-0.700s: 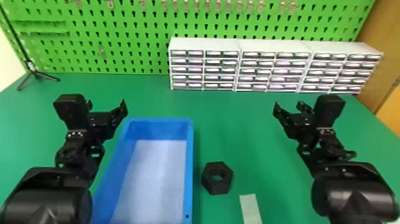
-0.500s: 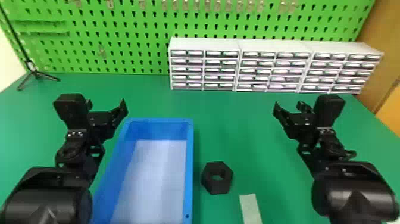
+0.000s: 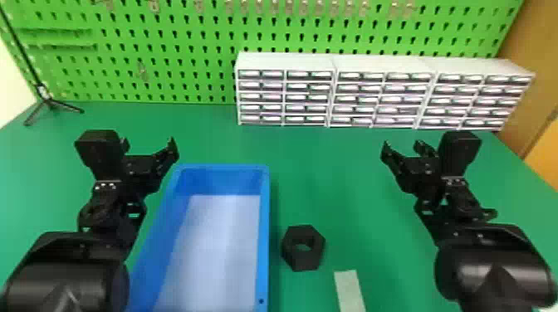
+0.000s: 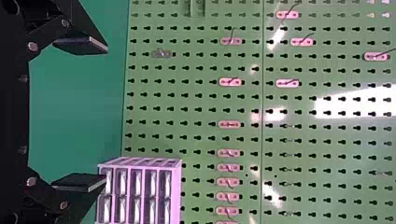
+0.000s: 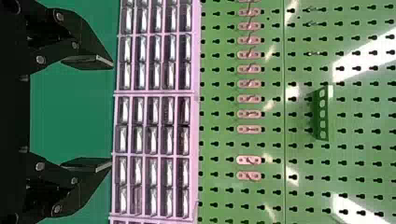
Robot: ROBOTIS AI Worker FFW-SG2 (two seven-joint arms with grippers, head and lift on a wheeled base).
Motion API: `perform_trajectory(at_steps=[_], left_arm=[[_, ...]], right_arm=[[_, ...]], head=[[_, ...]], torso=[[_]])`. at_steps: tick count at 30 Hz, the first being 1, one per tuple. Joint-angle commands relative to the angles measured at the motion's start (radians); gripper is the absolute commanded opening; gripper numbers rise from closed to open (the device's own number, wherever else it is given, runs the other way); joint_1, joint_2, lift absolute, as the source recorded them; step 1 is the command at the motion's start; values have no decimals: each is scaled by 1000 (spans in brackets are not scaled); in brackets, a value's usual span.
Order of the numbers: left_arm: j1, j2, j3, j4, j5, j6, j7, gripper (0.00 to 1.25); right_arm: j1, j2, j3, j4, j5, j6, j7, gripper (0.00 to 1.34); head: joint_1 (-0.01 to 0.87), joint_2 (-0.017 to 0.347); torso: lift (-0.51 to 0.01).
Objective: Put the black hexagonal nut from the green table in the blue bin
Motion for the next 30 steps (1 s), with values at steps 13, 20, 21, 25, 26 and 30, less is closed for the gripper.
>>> perform_trajectory(at_steps=[13,20,21,25,26,30], left_arm=[[-2,0,2,0,0,0,0,957],[0,0,0,0,0,2,0,957],[0,2,0,2,0,0,0,957],[0,0,0,0,0,0,0,957],[0,0,0,0,0,0,0,957],[2,0,2,0,0,2,0,957]], right_arm=[[2,-2,2,-3,-2,3,0,816],[3,-6,2,-11,-2,18,2,818],[5,-8,3,-15,-2,28,5,818],[5,-21,-2,-28,-2,63,51,818],[6,-26,-5,-34,-3,78,68,819],[12,-32,-26,-51,9,118,132,819]], head=[[683,28],[683,28],[683,28],[683,28],[683,28],[683,28]], torso=[[-96],[-96],[-96],[-96],[-96],[-96]])
